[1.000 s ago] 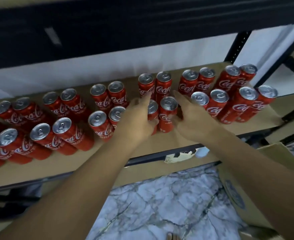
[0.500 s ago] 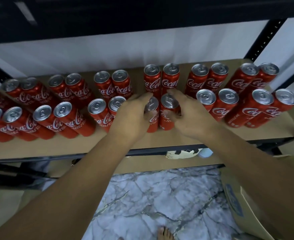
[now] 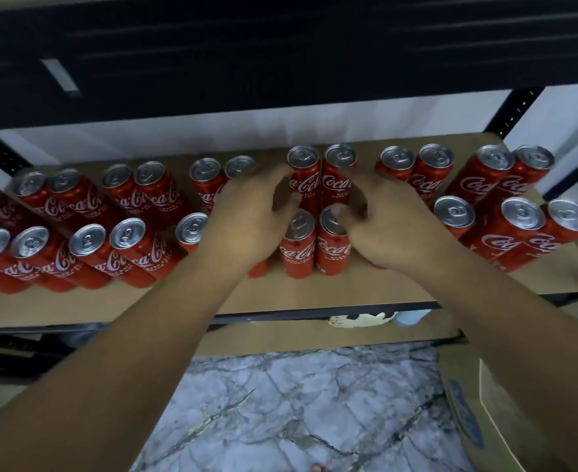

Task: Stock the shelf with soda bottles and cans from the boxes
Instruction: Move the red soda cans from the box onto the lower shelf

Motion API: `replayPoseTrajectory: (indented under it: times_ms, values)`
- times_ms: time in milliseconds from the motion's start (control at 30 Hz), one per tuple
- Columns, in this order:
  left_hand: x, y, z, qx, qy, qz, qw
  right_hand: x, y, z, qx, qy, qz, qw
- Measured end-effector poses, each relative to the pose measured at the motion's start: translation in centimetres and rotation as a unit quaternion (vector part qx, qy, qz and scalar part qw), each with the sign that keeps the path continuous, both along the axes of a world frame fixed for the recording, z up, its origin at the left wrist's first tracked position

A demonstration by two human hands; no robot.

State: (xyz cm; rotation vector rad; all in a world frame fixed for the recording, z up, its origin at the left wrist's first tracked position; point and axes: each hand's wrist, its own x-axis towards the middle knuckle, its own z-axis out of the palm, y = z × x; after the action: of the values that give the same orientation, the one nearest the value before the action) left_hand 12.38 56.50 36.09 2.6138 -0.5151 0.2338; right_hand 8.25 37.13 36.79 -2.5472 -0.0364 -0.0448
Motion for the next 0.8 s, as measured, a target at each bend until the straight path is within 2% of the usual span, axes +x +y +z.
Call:
replayPoseTrajectory:
  times_ms: [100, 267, 433, 800]
  values:
    - [3.6, -1.5, 0.6, 0.040, 0.013, -0.002, 0.999, 3.5, 0.0, 0.4, -0.038, -0.009, -0.009, 0.999]
    - [8.1, -3.7, 0.1, 0.072, 0.094, -0.044, 0.992, 8.8, 0.6, -0.1, -0.085, 0.064, -0.018, 0.994]
    - [9.5, -4.2, -0.9, 0.076, 0.090, -0.055, 0.991, 10.1, 0.5, -1.6, -0.147, 0.045, 0.032, 0.988]
    - [8.3, -2.8, -1.2, 0.053, 0.092, -0.048, 0.993, 9.9, 0.2, -2.4, -0.110, 0.006, 0.026, 0.994]
